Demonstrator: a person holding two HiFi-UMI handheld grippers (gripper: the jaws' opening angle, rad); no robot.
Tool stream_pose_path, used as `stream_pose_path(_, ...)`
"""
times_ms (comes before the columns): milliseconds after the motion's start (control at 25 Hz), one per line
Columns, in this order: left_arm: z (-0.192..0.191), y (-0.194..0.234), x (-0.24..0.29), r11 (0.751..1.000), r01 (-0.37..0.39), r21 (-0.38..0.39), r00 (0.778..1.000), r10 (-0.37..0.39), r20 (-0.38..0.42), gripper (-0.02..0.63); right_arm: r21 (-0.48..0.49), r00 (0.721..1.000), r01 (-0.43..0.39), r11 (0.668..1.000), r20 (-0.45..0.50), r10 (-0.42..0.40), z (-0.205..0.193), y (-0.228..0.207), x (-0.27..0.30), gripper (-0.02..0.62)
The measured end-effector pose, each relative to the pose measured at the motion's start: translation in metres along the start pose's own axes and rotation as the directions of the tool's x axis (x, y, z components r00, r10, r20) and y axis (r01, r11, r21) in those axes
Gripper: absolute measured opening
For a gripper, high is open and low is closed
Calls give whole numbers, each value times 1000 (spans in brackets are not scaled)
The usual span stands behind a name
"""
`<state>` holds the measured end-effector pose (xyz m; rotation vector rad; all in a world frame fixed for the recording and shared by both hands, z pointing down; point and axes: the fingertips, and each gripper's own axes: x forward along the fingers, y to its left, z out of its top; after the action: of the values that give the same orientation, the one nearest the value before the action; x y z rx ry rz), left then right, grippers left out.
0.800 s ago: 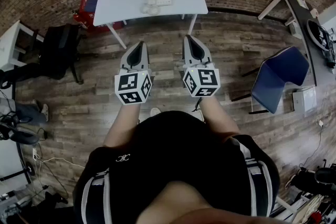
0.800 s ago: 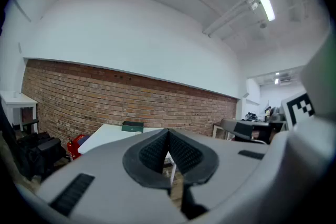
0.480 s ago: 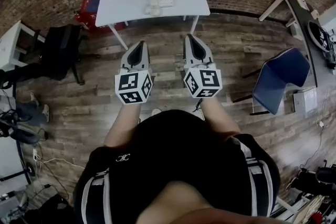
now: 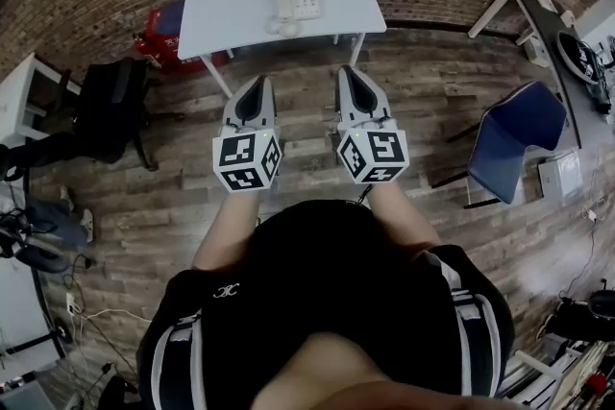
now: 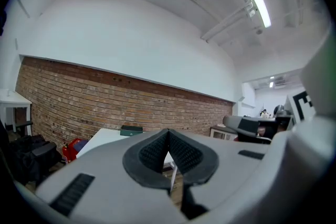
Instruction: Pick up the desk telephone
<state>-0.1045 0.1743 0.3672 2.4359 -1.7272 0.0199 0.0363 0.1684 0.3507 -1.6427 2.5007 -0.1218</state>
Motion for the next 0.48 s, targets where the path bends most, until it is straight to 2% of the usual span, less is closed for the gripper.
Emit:
stream_pose_path(80,-1,1,0,1000,26,1,1000,-26,0,2,28,1000,12,1000,5,-12,-1,4,-1,-2)
stream_pose_path(240,-1,-1,-1,998,67,-7,998,-67,-1,2,7,999,38,999,7,-38,0,5,-4,-2)
stream_pose_path(480,1,8,8,998,64,-1,998,-64,7,2,-26,999,38,999,6,-38,-5,2,11,-2)
